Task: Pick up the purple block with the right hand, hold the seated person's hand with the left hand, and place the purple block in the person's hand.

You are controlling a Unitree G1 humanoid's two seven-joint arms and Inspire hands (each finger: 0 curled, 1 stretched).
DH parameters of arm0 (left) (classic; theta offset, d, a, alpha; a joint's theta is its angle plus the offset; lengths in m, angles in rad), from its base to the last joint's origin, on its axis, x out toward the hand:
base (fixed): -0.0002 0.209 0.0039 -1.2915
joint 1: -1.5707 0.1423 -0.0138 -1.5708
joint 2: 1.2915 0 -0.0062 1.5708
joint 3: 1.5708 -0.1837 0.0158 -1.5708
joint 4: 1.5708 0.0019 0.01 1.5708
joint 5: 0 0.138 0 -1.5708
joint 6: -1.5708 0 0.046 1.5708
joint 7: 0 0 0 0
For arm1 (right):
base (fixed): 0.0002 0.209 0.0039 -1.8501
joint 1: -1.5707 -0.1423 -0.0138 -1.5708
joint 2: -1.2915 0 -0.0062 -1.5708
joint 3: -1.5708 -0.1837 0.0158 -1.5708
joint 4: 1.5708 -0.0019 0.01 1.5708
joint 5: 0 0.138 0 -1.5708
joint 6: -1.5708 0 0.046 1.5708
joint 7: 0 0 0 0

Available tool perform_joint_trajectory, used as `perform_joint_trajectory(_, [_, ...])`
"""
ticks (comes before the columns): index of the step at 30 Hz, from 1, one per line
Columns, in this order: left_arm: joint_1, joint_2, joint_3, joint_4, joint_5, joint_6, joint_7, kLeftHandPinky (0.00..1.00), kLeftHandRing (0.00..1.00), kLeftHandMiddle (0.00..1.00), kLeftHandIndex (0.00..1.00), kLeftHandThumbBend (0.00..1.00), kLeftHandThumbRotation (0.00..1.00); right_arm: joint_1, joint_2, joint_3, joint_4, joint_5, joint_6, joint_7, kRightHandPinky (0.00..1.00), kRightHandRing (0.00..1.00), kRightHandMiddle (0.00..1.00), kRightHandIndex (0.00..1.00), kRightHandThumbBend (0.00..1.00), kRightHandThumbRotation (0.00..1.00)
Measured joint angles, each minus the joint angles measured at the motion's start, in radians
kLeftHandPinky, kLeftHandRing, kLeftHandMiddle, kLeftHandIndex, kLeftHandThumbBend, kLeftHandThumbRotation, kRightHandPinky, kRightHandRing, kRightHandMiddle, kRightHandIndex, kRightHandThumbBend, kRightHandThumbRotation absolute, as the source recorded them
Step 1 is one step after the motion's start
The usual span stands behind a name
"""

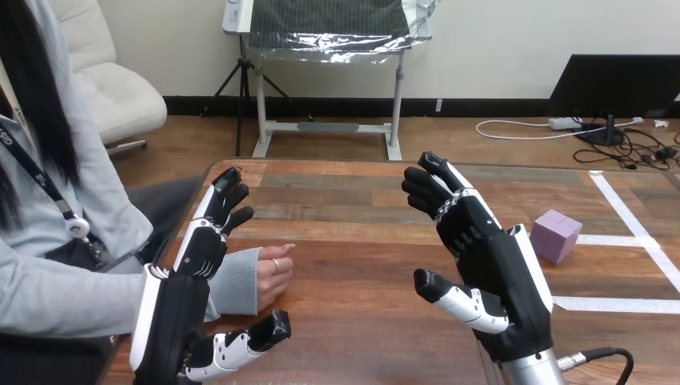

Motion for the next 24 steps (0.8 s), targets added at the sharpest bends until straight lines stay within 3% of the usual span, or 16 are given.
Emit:
perform_joint_trajectory(13, [0.002,0.0,-0.001,-0.013,0.0,0.013,-0.009,0.85,0.92,0.94,0.93,1.0,0.64,-0.001,0.0,-0.002,0.0,0.0,-0.002,-0.003,0.9,0.87,0.87,0.9,1.0,0.49])
perform_joint_trajectory(24, [0.002,0.0,-0.006,-0.021,-0.011,0.024,-0.019,0.86,0.93,0.95,0.93,1.0,0.64,-0.026,-0.007,-0.028,0.011,-0.034,-0.001,-0.053,0.85,0.84,0.85,0.88,1.0,0.48])
